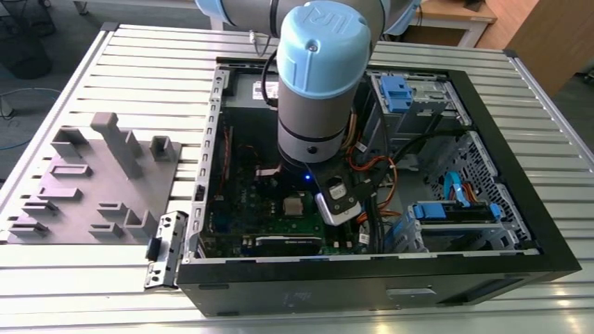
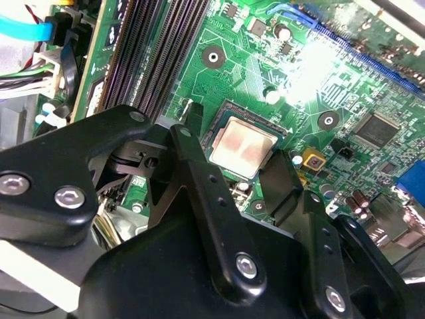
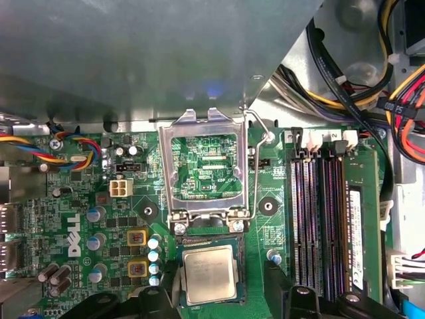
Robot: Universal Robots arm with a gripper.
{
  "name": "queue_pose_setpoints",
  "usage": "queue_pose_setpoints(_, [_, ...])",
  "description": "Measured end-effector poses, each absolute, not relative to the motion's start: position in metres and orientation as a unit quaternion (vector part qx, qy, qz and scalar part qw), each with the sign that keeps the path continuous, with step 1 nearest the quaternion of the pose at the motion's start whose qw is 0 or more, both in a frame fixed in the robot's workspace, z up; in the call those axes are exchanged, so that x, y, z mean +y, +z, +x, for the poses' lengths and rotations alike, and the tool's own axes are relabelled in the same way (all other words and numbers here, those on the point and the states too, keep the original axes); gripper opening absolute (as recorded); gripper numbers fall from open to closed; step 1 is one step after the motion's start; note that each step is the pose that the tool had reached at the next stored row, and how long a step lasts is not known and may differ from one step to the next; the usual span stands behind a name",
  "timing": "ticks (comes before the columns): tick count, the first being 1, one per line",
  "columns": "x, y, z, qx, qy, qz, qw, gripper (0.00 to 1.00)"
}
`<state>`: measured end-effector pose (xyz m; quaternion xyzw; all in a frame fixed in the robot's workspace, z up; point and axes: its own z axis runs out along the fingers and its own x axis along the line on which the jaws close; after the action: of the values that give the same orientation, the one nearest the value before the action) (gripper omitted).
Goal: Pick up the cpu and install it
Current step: 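Place the cpu into insertion slot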
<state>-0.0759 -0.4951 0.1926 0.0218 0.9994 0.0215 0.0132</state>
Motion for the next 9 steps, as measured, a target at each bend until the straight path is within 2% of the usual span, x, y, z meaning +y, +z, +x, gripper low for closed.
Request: queue_pose_setpoints(9, [-0.4991,0.1933,-0.0759,0.999,0.026,0.036,0.013,0.61])
